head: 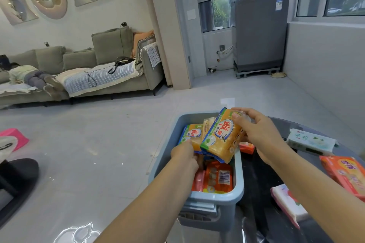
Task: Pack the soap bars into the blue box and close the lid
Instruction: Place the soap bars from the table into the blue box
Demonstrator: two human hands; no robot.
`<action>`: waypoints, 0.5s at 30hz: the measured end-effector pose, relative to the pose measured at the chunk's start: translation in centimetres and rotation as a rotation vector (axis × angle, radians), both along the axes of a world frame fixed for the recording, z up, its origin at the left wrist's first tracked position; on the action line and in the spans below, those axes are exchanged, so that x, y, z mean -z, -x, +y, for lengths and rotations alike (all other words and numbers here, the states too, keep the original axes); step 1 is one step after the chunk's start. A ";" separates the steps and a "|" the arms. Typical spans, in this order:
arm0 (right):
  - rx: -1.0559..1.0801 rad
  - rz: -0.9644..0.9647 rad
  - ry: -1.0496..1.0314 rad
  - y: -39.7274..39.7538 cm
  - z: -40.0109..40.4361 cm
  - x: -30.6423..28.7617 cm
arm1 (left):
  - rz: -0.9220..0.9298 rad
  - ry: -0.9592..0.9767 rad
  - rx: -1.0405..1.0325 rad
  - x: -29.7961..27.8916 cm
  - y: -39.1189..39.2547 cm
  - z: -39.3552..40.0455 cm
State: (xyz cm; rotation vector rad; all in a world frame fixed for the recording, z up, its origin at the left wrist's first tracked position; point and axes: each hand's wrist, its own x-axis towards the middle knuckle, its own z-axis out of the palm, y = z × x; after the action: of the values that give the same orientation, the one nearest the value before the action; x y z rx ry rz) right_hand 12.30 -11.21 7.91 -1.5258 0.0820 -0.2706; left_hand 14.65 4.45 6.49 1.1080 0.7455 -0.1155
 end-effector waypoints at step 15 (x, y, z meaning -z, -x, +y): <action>-0.004 0.087 0.098 -1.6 0.9 -0.7 | -0.269 -0.086 0.292 -1.1 3.3 3.2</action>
State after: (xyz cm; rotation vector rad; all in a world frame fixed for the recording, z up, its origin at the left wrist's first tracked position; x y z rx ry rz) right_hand 13.85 -10.32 8.61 -1.6353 0.1358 -0.2079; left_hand 11.36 7.61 7.56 1.2804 0.3491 -0.1786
